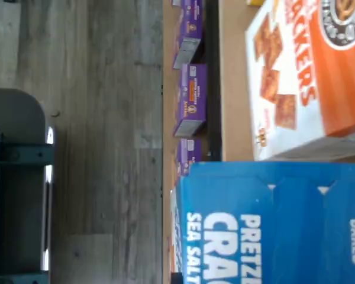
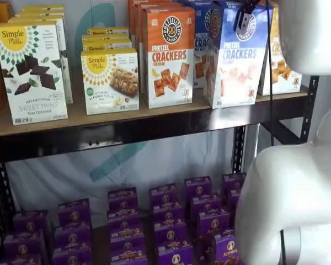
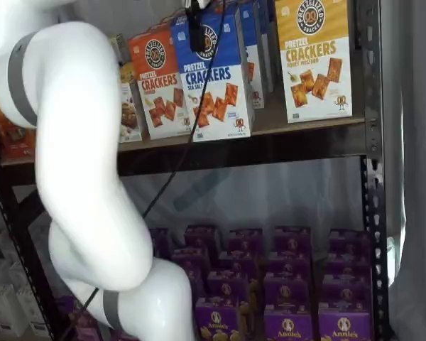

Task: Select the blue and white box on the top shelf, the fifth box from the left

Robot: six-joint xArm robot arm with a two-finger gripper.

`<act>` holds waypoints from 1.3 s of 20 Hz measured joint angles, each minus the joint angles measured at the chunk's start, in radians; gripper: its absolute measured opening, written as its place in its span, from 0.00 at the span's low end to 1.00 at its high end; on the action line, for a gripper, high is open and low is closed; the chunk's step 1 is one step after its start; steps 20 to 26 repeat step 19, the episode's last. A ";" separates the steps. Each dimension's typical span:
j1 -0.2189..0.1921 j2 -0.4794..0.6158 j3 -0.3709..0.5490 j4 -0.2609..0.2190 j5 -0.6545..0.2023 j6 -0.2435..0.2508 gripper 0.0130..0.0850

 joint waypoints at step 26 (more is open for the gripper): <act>-0.099 -0.192 0.182 -0.035 0.067 -0.110 0.61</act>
